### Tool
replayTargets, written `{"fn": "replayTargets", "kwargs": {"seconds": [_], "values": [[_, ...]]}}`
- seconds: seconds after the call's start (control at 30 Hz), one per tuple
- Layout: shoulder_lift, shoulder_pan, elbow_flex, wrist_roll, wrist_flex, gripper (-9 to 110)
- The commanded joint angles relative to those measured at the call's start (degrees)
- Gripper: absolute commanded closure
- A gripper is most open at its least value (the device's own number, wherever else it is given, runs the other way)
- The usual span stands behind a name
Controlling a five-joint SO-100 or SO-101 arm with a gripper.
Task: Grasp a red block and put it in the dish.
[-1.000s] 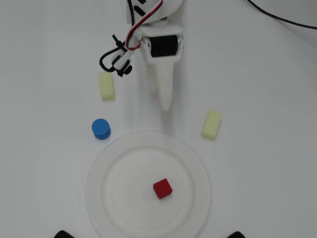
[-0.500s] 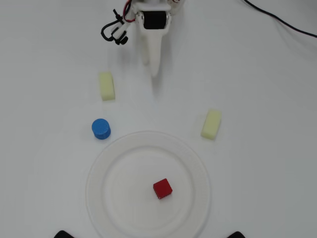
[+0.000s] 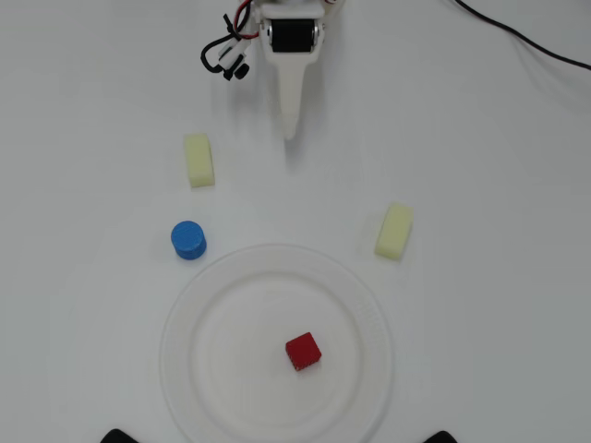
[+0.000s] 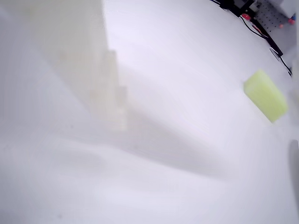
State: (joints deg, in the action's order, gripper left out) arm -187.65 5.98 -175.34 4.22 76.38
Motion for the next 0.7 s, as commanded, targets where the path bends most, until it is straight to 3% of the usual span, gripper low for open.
{"fn": "replayTargets", "kwargs": {"seconds": [0.0, 0.07, 0.23, 0.67], "values": [[-10.1, 0.5, -5.3, 0.8, 4.0, 81], [-10.1, 0.4, -5.4, 1.0, 4.0, 91], [-10.1, 0.9, -5.7, 2.6, 4.2, 101], [-10.1, 0.7, -5.7, 1.5, 4.7, 101]]}}
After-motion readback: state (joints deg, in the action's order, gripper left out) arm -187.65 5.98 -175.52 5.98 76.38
